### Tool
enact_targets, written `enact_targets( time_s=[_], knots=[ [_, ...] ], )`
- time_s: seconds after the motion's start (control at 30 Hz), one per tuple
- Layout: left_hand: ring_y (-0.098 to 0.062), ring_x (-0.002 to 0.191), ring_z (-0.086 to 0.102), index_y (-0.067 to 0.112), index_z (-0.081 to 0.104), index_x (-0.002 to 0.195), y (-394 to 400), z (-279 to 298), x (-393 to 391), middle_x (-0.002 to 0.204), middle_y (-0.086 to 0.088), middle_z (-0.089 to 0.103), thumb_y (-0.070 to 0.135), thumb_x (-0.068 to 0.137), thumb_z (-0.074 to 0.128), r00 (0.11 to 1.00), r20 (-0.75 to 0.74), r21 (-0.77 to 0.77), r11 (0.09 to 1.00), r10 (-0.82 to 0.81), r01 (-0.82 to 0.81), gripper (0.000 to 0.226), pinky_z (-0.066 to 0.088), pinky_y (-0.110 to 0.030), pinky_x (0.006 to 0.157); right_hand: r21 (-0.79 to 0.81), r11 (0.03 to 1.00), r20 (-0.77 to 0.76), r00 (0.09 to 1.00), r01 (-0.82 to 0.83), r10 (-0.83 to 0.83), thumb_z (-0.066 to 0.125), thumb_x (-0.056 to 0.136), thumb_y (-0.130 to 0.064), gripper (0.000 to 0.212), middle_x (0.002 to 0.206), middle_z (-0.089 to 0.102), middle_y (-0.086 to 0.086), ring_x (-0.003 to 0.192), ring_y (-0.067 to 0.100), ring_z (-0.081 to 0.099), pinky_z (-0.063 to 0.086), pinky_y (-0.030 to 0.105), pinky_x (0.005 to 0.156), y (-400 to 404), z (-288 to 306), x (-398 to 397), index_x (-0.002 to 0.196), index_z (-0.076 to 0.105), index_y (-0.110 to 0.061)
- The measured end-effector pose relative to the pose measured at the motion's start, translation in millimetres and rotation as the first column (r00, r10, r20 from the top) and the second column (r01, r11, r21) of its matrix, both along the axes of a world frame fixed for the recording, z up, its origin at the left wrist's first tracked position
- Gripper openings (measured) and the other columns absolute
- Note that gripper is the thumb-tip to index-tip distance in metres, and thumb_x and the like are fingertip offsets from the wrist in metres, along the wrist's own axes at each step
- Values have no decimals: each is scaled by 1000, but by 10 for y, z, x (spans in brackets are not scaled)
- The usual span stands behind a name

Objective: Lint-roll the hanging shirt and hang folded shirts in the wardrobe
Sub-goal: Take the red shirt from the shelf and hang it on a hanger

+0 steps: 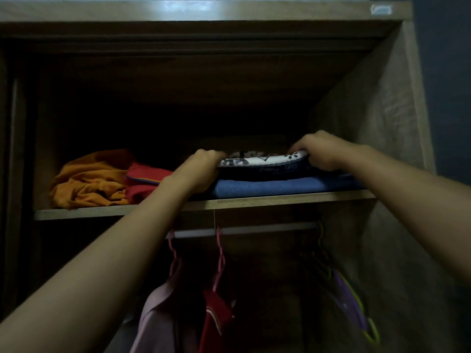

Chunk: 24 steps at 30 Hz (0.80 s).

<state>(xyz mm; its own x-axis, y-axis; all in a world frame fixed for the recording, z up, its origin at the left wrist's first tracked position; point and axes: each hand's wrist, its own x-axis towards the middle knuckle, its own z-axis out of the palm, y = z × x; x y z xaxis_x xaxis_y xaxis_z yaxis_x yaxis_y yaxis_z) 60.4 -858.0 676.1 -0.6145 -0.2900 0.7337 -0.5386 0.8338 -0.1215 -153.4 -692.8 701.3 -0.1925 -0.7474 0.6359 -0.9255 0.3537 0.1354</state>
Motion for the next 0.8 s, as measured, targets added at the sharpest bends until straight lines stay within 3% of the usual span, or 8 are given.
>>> enact_targets(
  time_s=[0.17,0.27,0.3,0.4,0.47,0.57,0.67,0.8],
  knots=[
    [-16,88,54,23,60,114,200,72,-299,108,-4,61,16,96,47,986,162,102,994,-45,28,23,41,-29,77,23,986,-49,986,163,-161,47,87,0,52,123,61,9,107,30,59,48,36,85,305,-46,-93,120,64,-36],
    [-17,86,58,27,58,118,244,93,-320,102,0,60,22,96,46,966,257,187,979,26,-76,25,48,-31,76,96,979,-23,984,181,-179,42,89,-3,50,123,62,9,109,30,57,48,36,90,333,-151,-3,121,64,-34],
    [-18,86,61,28,57,118,264,106,-291,100,-2,60,34,95,47,963,268,257,961,27,-98,26,51,-32,75,97,977,-3,982,188,-188,40,90,-4,50,126,61,9,112,30,56,46,34,91,347,-161,41,124,63,-33],
    [-24,112,56,29,56,127,374,193,-210,127,-6,57,92,67,24,969,240,477,876,-56,-67,92,44,-46,98,94,974,38,977,206,-210,34,95,-11,44,136,57,5,123,26,50,37,33,101,342,-102,120,129,60,-22],
    [-24,119,52,22,58,127,410,259,-262,133,-8,56,85,75,9,986,119,462,886,-113,46,95,36,-45,106,21,989,81,986,144,-145,30,100,-23,42,137,56,8,125,27,49,36,39,107,282,-26,155,126,61,-16],
    [-23,112,53,13,55,127,388,271,-425,131,-11,56,67,92,19,996,-17,392,916,-83,83,74,38,-35,93,-52,998,261,965,28,-13,28,103,-41,48,145,47,11,133,28,43,34,36,106,137,15,175,138,50,-16],
    [-26,119,50,19,48,133,206,143,-547,135,-10,50,57,97,27,988,157,516,853,-2,-80,57,34,-39,101,134,978,267,944,162,-193,27,104,-36,49,140,50,16,124,29,49,37,32,93,-42,-72,65,135,51,-7],
    [-24,98,58,25,55,115,15,117,-575,110,-7,59,56,92,32,979,202,592,792,32,-148,46,43,-44,97,232,948,237,932,219,-273,29,101,-19,36,117,59,13,93,22,51,34,30,80,-134,-71,-10,115,60,-8]
  ],
)
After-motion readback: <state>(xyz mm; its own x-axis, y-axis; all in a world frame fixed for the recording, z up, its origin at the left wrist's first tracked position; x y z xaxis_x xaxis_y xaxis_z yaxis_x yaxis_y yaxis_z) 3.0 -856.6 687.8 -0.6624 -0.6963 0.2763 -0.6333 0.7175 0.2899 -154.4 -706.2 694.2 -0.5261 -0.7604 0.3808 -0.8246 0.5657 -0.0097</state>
